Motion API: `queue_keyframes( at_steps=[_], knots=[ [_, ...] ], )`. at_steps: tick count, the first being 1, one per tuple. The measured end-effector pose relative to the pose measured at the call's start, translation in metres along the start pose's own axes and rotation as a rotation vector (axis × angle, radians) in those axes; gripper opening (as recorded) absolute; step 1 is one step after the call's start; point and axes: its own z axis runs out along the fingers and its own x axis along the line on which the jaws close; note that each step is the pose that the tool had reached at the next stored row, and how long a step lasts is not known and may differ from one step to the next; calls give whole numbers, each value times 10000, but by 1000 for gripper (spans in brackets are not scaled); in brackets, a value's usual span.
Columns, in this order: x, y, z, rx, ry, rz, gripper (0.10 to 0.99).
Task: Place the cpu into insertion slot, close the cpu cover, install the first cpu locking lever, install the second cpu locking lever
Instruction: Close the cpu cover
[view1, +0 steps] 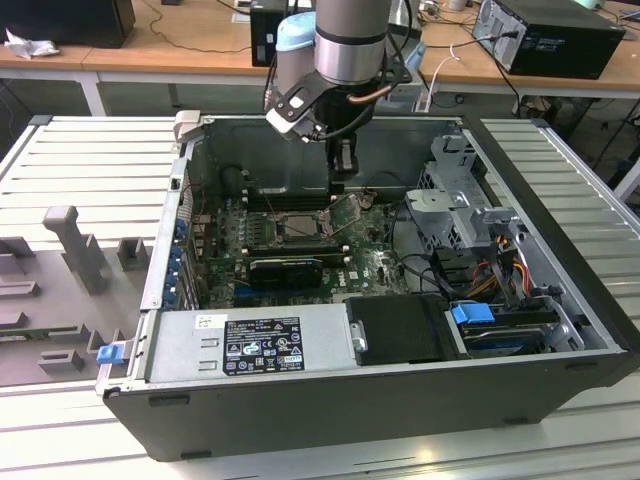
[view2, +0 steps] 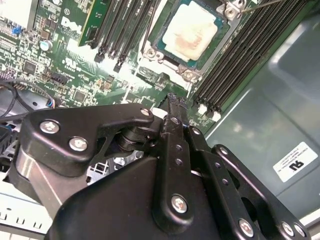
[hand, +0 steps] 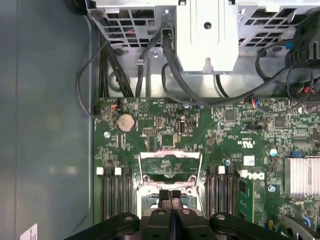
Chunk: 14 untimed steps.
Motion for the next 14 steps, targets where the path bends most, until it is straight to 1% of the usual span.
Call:
queue_keyframes(
  at_steps=[2,6,9,12,14],
  knots=[
    [2,59,3,14,1,0,106],
    [4,123,5,28,1,0,106],
    [5,186,10,36,0,0,106],
    [5,207,25,34,0,-24,106],
    [0,207,47,-52,1,-34,106]
  ],
)
